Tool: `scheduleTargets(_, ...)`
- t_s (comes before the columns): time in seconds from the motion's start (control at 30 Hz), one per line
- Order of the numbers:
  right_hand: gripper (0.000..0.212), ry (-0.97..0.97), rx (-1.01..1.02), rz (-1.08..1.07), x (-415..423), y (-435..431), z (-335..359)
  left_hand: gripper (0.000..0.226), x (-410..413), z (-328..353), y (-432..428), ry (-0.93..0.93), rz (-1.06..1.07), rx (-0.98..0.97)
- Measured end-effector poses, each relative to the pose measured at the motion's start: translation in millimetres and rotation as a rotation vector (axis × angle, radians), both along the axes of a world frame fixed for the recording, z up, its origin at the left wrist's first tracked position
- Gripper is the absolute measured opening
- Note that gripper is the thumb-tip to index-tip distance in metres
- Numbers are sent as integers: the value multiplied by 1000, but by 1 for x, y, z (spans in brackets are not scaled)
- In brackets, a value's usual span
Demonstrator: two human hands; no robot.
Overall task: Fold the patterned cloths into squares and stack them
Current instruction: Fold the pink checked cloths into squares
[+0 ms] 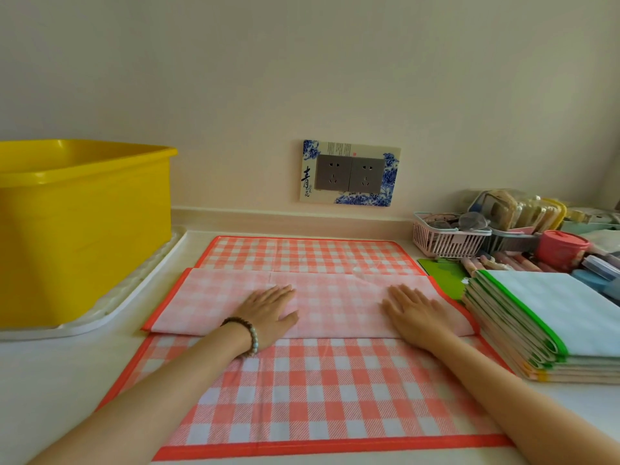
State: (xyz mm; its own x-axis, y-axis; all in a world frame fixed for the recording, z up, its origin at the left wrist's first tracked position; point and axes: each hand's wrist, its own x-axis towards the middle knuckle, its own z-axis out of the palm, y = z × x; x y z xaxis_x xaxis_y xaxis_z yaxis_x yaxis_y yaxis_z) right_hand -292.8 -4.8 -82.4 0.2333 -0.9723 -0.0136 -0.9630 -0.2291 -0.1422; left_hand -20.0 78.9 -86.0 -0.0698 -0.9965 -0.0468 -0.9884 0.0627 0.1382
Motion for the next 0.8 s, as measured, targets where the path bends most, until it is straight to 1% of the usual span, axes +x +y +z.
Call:
scheduleTargets(0.17, 61, -8, 13, -44, -33, -6, 1, 60, 0, -1, 0, 1, 3, -1)
scheduleTargets(0.47, 61, 8, 60, -45, -28, -9, 8, 63, -1, -1, 0, -1, 7, -17)
scheduleTargets(0.53, 58, -6, 42, 10, -13, -5, 12, 64, -2, 0, 0, -2, 10, -13)
scheduleTargets(0.6, 54, -45, 13, 112, 10, 4, 14, 64, -2, 0, 1, -2, 11, -12)
scheduleTargets(0.7, 55, -96, -19, 272, 52, 19, 13, 65, -3, 1, 2, 4, 10, -14)
scheduleTargets(0.8, 55, -118, -26, 345, 78, 25, 10, 65, -2, 1, 1, 7, 9, -19)
